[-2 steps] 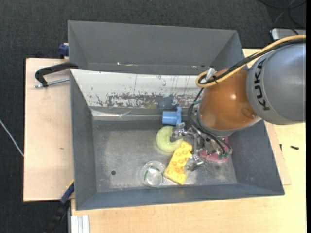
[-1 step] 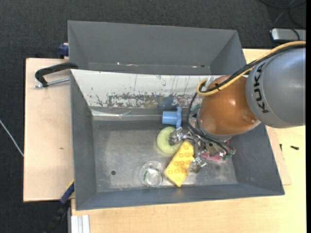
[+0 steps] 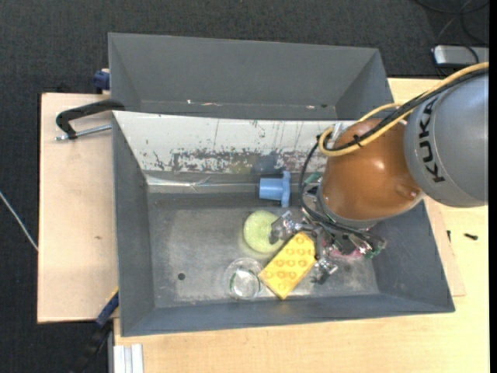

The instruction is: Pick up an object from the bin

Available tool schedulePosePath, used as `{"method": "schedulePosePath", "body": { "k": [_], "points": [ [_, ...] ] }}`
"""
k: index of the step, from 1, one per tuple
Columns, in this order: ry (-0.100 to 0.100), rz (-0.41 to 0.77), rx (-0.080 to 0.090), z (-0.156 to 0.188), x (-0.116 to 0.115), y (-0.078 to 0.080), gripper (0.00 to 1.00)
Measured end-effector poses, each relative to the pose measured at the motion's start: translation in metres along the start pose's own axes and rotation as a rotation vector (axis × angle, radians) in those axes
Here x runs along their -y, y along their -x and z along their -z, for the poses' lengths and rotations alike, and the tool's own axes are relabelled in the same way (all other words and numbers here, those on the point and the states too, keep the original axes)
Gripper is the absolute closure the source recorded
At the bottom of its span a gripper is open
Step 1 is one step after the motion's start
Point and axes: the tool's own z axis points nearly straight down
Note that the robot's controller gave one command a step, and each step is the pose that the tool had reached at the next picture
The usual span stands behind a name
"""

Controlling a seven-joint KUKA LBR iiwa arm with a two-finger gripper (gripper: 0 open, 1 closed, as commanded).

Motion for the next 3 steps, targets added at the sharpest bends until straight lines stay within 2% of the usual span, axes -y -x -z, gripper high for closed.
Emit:
{"method": "schedulePosePath", "body": {
  "k": [1,2,3],
  "points": [
    [-0.001,0.176,-0.002,-0.026,-0.007,0.0054,0.0],
    [0.002,0.131,0.008,-0.0316,-0.0001,0.0006,1.0],
    [0.002,0.131,0.008,-0.0316,-0.0002,0.0006,1.0]
  ]
}}
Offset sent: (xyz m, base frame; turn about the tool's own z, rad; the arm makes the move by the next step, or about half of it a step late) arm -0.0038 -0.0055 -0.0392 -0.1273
